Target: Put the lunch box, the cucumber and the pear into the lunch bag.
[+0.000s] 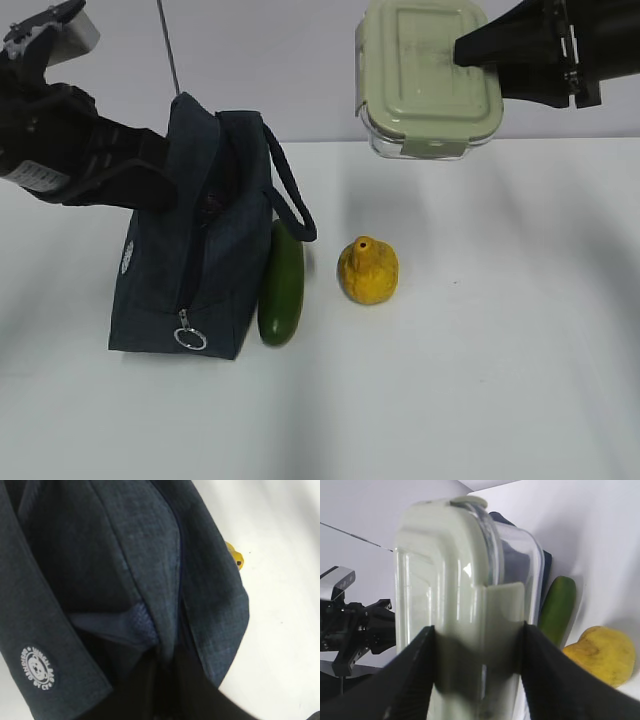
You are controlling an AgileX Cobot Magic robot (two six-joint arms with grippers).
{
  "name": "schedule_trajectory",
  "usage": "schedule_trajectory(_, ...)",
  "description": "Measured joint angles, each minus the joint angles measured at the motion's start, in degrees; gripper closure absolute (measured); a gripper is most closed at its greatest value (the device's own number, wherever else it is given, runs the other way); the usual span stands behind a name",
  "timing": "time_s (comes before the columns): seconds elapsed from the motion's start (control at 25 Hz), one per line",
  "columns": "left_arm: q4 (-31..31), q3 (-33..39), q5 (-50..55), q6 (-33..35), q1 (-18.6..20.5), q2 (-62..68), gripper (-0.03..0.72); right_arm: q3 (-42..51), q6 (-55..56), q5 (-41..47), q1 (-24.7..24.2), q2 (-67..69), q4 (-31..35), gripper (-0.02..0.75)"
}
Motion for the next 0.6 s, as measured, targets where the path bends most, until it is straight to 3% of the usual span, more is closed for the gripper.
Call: schedule_trajectory(0.6,0.0,0.0,0.4,0.0,-0.1,0.0,0.685,-1.5,-0.2,-0.8,10.4,0.0,2.2,0.351)
